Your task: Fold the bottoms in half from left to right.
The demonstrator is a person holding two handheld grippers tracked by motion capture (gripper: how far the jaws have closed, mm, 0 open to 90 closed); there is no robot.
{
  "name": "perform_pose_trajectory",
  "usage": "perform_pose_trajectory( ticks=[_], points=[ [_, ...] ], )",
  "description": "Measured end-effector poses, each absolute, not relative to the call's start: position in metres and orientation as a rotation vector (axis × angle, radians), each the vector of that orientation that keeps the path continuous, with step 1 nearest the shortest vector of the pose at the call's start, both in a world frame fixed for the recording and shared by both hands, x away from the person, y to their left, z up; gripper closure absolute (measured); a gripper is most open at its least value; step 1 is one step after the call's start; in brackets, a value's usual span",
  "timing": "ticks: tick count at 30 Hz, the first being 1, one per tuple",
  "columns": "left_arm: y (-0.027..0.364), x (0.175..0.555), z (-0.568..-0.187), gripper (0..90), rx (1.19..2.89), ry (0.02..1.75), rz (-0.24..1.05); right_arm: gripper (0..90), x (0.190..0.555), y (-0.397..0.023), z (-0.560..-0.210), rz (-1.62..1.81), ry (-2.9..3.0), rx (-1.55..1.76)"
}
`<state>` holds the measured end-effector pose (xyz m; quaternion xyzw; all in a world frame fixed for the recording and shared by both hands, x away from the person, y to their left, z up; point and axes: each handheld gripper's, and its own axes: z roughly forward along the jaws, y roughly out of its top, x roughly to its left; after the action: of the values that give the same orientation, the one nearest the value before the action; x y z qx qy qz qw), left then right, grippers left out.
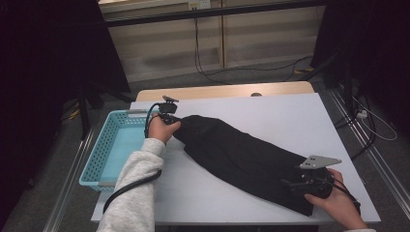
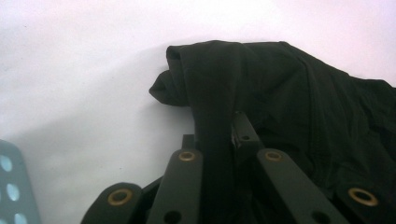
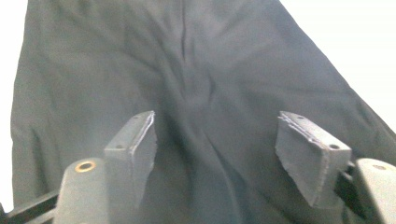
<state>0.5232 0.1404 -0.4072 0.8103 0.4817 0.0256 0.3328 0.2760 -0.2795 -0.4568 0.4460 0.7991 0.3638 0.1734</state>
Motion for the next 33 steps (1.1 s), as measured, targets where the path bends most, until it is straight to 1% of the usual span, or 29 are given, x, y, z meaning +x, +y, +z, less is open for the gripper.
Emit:
perform_pose_trajectory(
  ticks=[2, 4, 5, 6, 8, 9, 12, 13, 14, 15, 16, 18, 24, 28, 31, 33],
  points=[
    [0.139, 0.523, -0.408, 84.6, 2.116, 1.261, 0.069, 26.2, 0.277, -0.272, -0.453, 1.08, 2.246, 1.256],
    [0.138, 0.523, -0.408, 84.5, 2.113, 1.262, 0.065, 27.1, 0.277, -0.259, -0.45, 1.123, 2.256, 1.227],
    [0.137, 0.523, -0.408, 84.5, 2.114, 1.261, 0.066, 29.0, 0.277, -0.252, -0.45, 1.122, 2.271, 1.197],
    [0.137, 0.523, -0.408, 84.5, 2.113, 1.262, 0.066, 34.6, 0.277, -0.244, -0.45, 1.117, 2.294, 1.167],
    [0.136, 0.522, -0.408, 84.5, 2.112, 1.264, 0.067, 43.1, 0.277, -0.232, -0.453, 1.12, 2.351, 1.13],
    [0.136, 0.522, -0.408, 84.5, 2.114, 1.262, 0.067, 45.4, 0.276, -0.227, -0.455, 1.118, 2.374, 1.101],
    [0.135, 0.522, -0.407, 84.5, 2.113, 1.262, 0.067, 45.3, 0.275, -0.214, -0.458, 1.127, 2.406, 1.057],
    [0.135, 0.522, -0.407, 84.5, 2.113, 1.265, 0.07, 46.8, 0.275, -0.21, -0.459, 1.126, 2.412, 1.042],
    [0.135, 0.522, -0.407, 84.5, 2.112, 1.265, 0.071, 51.4, 0.275, -0.207, -0.461, 1.095, 2.425, 1.027],
    [0.135, 0.522, -0.407, 84.5, 2.108, 1.267, 0.075, 52.9, 0.275, -0.205, -0.463, 1.078, 2.43, 1.009],
    [0.135, 0.522, -0.406, 84.5, 2.109, 1.265, 0.073, 61.5, 0.275, -0.204, -0.464, 1.097, 2.429, 1.005],
    [0.136, 0.522, -0.406, 84.5, 2.107, 1.265, 0.075, 83.7, 0.274, -0.206, -0.461, 1.085, 2.457, 0.981],
    [0.142, 0.523, -0.404, 84.6, 2.09, 1.28, 0.072, 88.5, 0.269, -0.234, -0.457, 1.122, 2.513, 1.01],
    [0.145, 0.524, -0.404, 84.6, 2.084, 1.285, 0.065, 88.5, 0.267, -0.244, -0.456, 1.125, 2.526, 1.007],
    [0.145, 0.524, -0.403, 84.6, 2.084, 1.283, 0.065, 84.7, 0.268, -0.242, -0.457, 1.132, 2.524, 1.0],
    [0.146, 0.524, -0.402, 84.6, 2.083, 1.285, 0.071, 86.6, 0.268, -0.242, -0.457, 1.126, 2.538, 0.997]
  ],
)
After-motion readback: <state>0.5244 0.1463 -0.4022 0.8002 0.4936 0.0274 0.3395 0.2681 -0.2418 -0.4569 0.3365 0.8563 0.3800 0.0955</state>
